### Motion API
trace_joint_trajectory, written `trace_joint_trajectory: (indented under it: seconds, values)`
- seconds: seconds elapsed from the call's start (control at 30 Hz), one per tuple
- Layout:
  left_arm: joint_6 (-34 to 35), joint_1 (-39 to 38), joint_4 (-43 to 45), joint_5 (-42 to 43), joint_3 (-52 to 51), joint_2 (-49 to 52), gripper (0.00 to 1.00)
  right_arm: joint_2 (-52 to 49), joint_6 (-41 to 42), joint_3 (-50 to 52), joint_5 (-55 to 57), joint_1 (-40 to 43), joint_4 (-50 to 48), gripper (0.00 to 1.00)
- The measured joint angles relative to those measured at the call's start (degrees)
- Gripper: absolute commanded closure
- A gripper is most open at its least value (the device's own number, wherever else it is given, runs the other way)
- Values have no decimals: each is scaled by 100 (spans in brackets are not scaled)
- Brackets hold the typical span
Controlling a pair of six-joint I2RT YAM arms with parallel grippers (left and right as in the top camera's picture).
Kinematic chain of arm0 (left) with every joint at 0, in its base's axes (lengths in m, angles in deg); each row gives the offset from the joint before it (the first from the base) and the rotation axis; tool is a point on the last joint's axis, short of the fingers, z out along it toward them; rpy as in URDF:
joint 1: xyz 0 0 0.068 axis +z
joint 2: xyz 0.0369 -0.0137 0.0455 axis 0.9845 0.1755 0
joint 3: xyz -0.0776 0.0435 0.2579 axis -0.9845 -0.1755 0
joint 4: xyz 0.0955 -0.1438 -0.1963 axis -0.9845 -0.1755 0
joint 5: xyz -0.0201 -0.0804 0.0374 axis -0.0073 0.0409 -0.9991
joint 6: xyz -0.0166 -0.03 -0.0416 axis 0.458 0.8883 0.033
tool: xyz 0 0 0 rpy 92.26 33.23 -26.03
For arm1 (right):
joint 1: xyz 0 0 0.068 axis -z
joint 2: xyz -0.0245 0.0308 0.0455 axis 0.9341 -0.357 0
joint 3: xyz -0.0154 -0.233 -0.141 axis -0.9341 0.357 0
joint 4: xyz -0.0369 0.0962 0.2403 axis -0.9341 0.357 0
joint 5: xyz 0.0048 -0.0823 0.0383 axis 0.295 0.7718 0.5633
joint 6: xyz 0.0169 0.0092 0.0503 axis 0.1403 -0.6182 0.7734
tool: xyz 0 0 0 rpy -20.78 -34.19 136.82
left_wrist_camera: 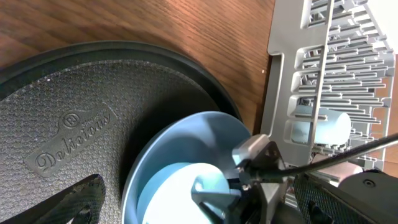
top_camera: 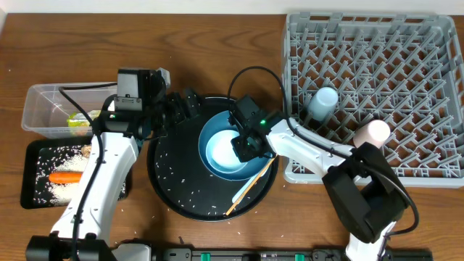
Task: Sort waste into correct bins and load items into the dishwasher rack
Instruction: 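Lift the blue bowl off the blue plate with the right gripper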
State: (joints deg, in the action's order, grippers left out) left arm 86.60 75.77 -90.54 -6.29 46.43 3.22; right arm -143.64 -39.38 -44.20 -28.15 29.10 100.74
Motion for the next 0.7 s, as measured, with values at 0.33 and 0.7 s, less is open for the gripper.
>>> trace_joint_trajectory:
  seconds: [0.33, 0.7]
  values:
    - [0, 0, -4, 0, 0, 0, 2, 214, 2, -2, 50, 28, 39, 99]
    - [0, 0, -4, 0, 0, 0, 2, 2229, 111, -28, 850, 109, 997, 99]
